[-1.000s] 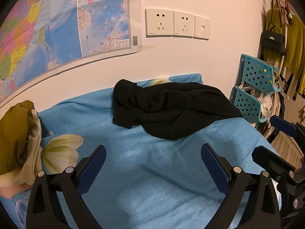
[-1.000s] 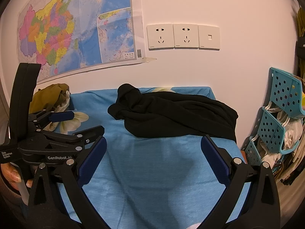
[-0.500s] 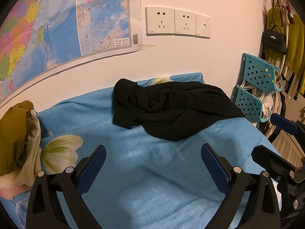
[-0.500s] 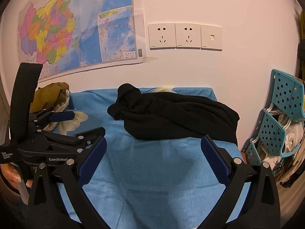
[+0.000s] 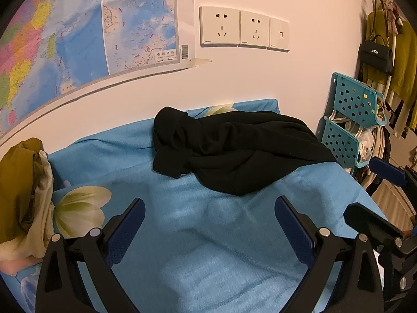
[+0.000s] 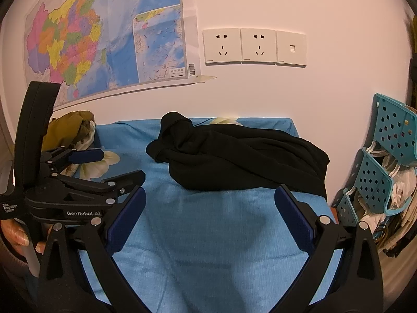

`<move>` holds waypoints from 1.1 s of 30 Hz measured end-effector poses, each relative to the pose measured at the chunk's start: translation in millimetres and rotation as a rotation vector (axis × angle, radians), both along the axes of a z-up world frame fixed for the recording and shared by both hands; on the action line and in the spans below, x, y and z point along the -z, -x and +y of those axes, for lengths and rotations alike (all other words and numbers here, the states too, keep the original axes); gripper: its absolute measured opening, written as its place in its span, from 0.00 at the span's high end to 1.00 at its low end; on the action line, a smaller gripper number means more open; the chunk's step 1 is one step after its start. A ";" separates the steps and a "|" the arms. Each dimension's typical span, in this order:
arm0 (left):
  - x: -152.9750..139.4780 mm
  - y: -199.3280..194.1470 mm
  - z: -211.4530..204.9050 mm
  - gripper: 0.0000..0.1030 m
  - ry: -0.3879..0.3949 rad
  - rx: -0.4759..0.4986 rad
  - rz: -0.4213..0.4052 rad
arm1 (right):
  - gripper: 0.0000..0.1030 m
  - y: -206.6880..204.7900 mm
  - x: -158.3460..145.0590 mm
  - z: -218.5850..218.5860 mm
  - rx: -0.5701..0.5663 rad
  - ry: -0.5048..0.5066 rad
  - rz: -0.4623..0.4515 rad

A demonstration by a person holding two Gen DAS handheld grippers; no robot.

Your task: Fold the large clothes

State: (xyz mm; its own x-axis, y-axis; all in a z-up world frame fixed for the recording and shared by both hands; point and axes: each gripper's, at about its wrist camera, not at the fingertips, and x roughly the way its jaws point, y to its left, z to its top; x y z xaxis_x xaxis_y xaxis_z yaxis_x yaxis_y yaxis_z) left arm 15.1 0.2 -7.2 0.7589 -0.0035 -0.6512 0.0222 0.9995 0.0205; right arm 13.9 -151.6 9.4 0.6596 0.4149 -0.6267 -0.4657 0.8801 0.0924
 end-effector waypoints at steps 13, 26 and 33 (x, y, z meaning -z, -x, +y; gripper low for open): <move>17.8 -38.5 28.2 0.07 -0.012 -0.070 0.056 | 0.06 -73.9 25.6 21.2 -0.062 0.147 0.049; 45.9 -81.9 58.4 0.07 -0.025 -0.135 0.106 | 0.23 -183.1 92.7 86.7 -0.248 0.351 0.135; 51.6 -91.6 66.1 0.07 -0.024 -0.144 0.110 | 0.93 -173.3 50.4 50.2 -0.318 0.271 0.095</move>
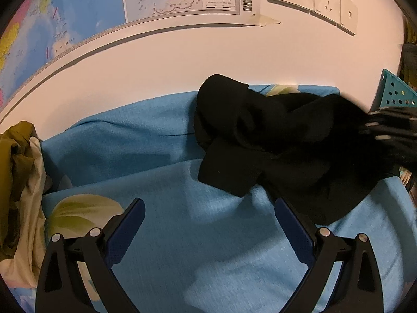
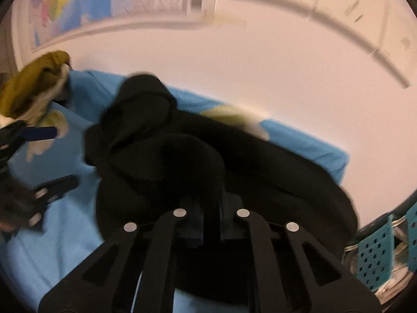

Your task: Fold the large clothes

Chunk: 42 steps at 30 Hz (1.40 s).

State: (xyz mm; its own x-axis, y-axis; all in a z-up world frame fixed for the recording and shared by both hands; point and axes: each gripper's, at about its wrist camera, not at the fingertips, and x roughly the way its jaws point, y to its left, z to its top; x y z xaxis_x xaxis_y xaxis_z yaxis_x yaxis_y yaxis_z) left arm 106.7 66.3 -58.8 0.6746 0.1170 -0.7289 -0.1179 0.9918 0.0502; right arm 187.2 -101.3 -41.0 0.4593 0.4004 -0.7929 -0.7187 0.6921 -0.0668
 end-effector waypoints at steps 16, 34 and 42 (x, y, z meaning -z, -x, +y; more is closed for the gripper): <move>3.1 -34.9 3.5 0.07 -0.023 0.014 -0.002 | 0.09 16.2 -5.5 11.7 -0.124 0.060 -0.014; -16.5 -11.6 -13.6 0.07 0.093 0.310 -0.099 | 0.94 -26.0 -145.2 -84.4 0.172 -0.190 -0.173; 2.4 -41.6 -71.8 0.07 -0.037 0.417 -0.038 | 0.94 -23.7 -149.8 -127.2 0.238 -0.277 -0.163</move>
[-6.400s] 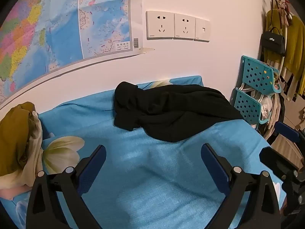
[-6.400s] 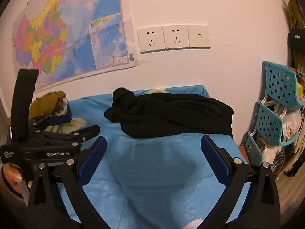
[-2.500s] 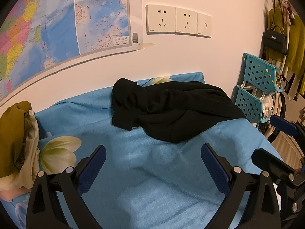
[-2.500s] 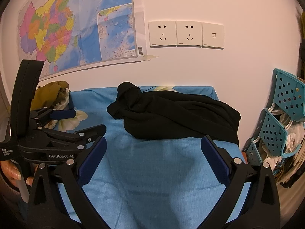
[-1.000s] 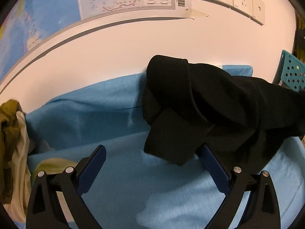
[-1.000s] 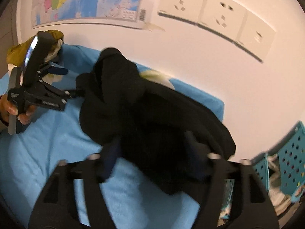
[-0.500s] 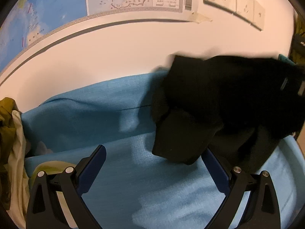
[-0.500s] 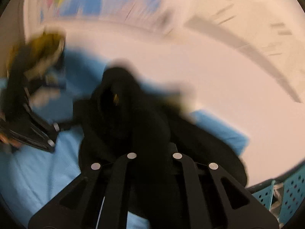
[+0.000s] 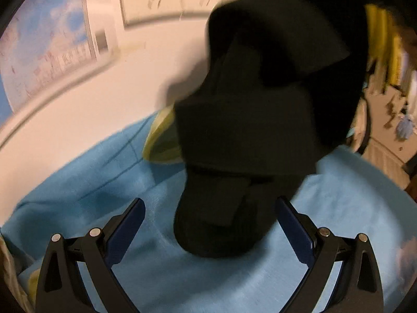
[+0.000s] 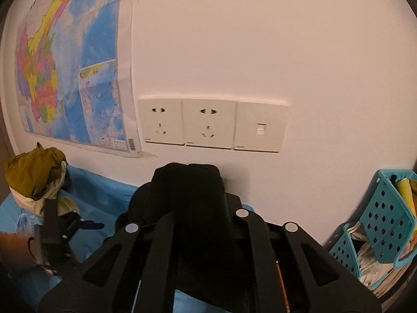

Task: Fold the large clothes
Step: 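Lift the black shirt high with both tools and shake it out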

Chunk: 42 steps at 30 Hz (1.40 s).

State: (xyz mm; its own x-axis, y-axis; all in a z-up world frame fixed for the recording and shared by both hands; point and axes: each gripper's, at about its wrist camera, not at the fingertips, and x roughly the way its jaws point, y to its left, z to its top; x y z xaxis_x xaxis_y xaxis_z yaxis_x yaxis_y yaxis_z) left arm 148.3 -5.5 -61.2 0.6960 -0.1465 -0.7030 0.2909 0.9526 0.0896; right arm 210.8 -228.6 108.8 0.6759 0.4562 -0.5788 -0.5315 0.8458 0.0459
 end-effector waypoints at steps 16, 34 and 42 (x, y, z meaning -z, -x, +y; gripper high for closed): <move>-184.7 -91.8 -9.8 0.97 0.271 0.038 -0.177 | 0.94 30.7 -163.0 -79.4 0.250 -0.024 -0.293; -396.6 249.3 88.4 0.97 0.298 -0.075 -0.907 | 0.94 281.8 -303.5 -103.7 0.023 -0.233 -0.579; -383.2 382.5 82.5 0.97 -0.013 -0.244 -0.921 | 0.94 311.1 -255.9 -78.2 -0.227 -0.363 -0.449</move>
State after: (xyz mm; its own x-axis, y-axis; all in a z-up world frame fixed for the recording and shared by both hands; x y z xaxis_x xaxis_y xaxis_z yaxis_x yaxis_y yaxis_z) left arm -234.2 77.1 322.0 0.9874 0.0803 0.1363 -0.1062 0.9750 0.1951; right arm -100.2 -306.8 364.7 0.6805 0.7316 -0.0418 -0.7305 0.6818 0.0395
